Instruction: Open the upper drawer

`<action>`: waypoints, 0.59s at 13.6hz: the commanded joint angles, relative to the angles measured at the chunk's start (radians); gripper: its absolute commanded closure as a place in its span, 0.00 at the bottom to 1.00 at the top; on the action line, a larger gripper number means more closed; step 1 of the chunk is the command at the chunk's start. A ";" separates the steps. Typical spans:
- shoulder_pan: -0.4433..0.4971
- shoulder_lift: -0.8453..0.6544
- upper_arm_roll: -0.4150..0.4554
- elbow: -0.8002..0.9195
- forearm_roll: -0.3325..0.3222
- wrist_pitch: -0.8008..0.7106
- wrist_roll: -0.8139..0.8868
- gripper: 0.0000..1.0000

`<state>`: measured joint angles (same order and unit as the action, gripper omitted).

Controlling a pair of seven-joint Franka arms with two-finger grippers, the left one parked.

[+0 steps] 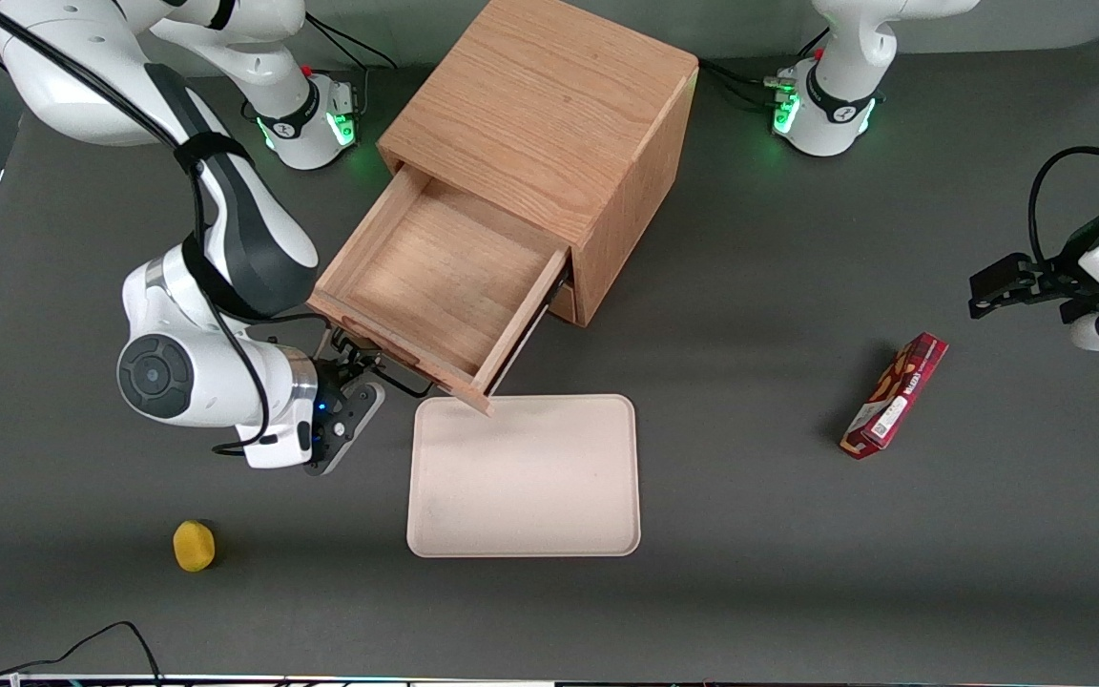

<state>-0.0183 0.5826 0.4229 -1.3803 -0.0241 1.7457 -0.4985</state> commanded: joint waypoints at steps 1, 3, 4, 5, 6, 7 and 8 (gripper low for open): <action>0.011 0.036 -0.015 0.070 -0.033 -0.029 -0.025 0.00; 0.012 0.037 -0.015 0.098 -0.031 -0.072 -0.022 0.00; 0.012 0.034 -0.013 0.113 -0.028 -0.095 -0.015 0.00; 0.012 0.019 -0.010 0.125 -0.025 -0.118 -0.011 0.00; 0.012 -0.003 -0.006 0.133 -0.025 -0.139 -0.008 0.00; 0.014 -0.032 -0.006 0.135 -0.023 -0.161 -0.003 0.00; 0.011 -0.062 -0.003 0.135 -0.020 -0.170 0.005 0.00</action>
<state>-0.0159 0.5751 0.4218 -1.2660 -0.0264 1.6203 -0.4988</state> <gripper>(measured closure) 0.000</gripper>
